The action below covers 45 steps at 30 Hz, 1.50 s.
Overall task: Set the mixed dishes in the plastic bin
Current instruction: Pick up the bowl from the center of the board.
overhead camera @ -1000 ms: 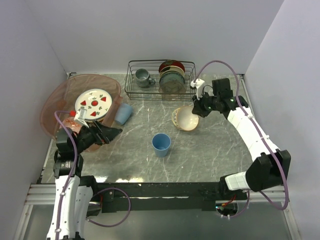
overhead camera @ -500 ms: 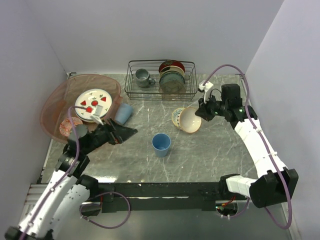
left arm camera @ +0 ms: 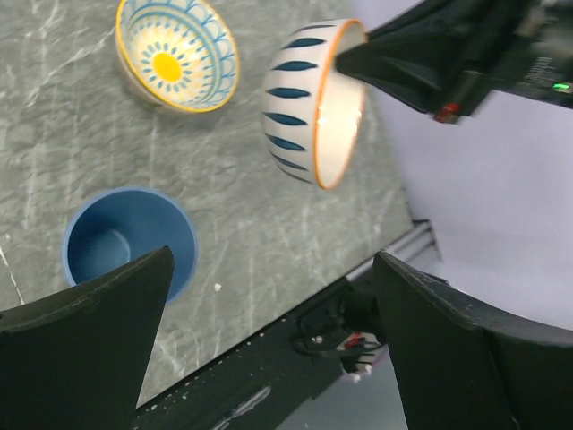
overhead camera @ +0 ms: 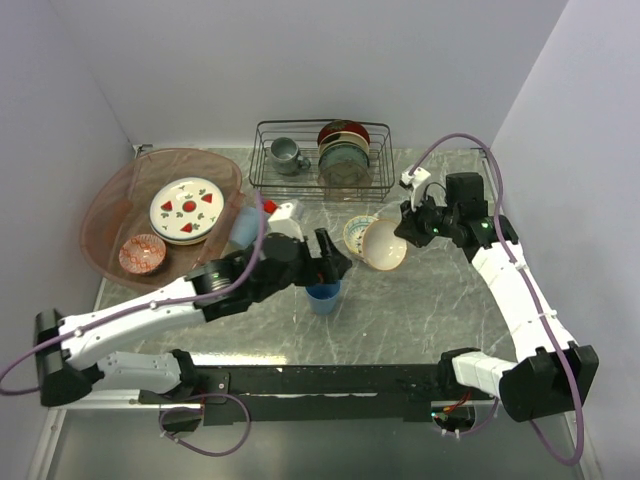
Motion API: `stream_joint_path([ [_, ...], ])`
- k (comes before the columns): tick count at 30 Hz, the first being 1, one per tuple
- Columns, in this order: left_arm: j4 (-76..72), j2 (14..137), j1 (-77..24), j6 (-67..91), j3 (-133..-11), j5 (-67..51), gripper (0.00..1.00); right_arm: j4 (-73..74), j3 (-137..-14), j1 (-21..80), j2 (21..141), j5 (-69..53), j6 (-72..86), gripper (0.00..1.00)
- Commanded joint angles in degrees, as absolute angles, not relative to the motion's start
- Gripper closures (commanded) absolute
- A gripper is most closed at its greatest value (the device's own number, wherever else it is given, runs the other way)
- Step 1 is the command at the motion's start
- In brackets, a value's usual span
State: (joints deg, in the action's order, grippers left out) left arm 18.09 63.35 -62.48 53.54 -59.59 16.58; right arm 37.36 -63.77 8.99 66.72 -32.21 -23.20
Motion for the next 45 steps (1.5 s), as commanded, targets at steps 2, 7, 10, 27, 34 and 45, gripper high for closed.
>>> stream_joint_path([
  [2,23.5,70.0,-66.3,56.0,-68.0,27.0,0.01,40.0,-67.3,9.0,62.5,-29.7,-22.1,1.0],
  [7,24.7,74.4,-67.8,57.6,-71.4,29.0,0.01,41.9,-67.9,10.6,60.6,-23.7,-21.0,1.0],
  [10,25.0,76.3,-68.6,58.4,-72.7,30.4,0.01,42.6,-68.4,12.2,60.0,-20.9,-20.4,1.0],
  [27,51.4,93.9,-70.3,71.3,-91.6,45.7,0.07,44.6,-72.7,26.6,61.3,-5.3,-17.3,1.0],
  [34,59.1,98.4,-70.3,75.2,-96.1,49.4,0.5,45.0,-74.2,29.8,62.7,-4.5,-17.8,1.0],
  [45,63.5,97.0,-69.9,77.3,-94.3,51.9,0.99,46.8,-76.5,32.5,62.7,-14.7,-20.4,1.0],
])
